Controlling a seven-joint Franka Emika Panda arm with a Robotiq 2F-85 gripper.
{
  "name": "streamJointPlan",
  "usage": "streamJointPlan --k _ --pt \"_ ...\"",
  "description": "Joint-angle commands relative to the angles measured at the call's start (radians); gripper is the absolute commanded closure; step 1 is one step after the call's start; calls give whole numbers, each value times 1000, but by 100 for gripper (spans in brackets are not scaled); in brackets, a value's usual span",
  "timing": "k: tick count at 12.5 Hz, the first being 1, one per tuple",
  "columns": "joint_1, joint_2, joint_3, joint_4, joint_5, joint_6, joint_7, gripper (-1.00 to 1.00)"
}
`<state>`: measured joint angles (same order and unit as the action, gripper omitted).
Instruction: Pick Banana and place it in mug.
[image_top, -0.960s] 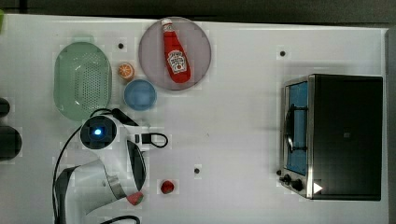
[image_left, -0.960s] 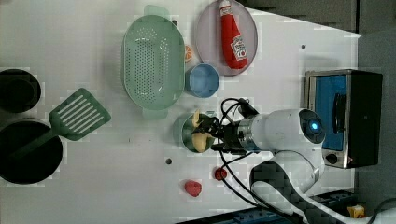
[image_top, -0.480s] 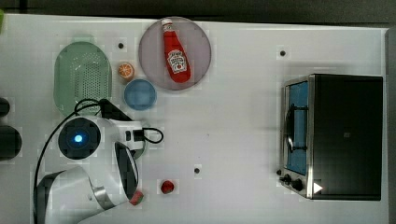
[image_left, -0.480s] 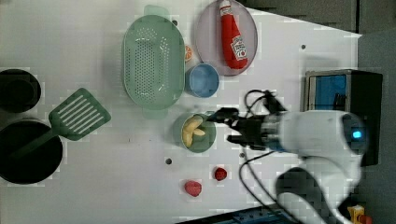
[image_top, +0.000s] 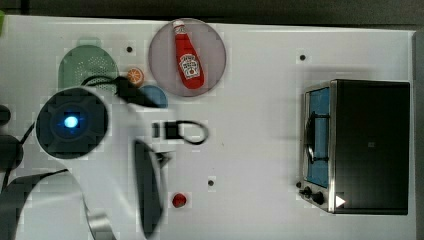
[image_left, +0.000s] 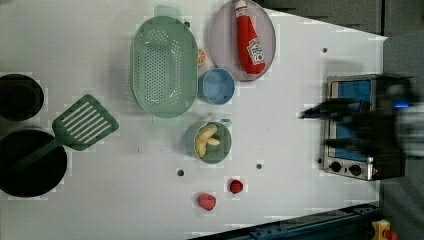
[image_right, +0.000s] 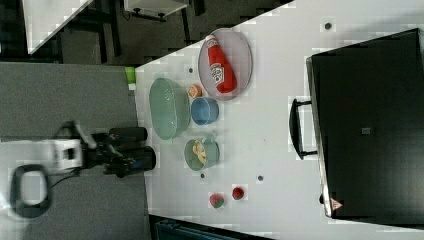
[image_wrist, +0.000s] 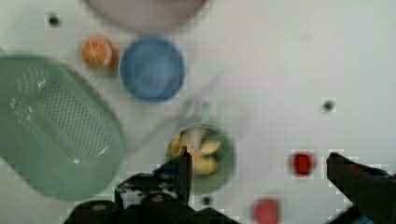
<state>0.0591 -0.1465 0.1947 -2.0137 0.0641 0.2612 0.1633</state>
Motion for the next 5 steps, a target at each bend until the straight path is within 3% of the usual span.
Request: streamJointPlan --k 1,5 --pt "-54 -24 -148 148 -86 -160 -197 -100" --pt "-56 -35 -260 209 -103 -217 -213 -100"
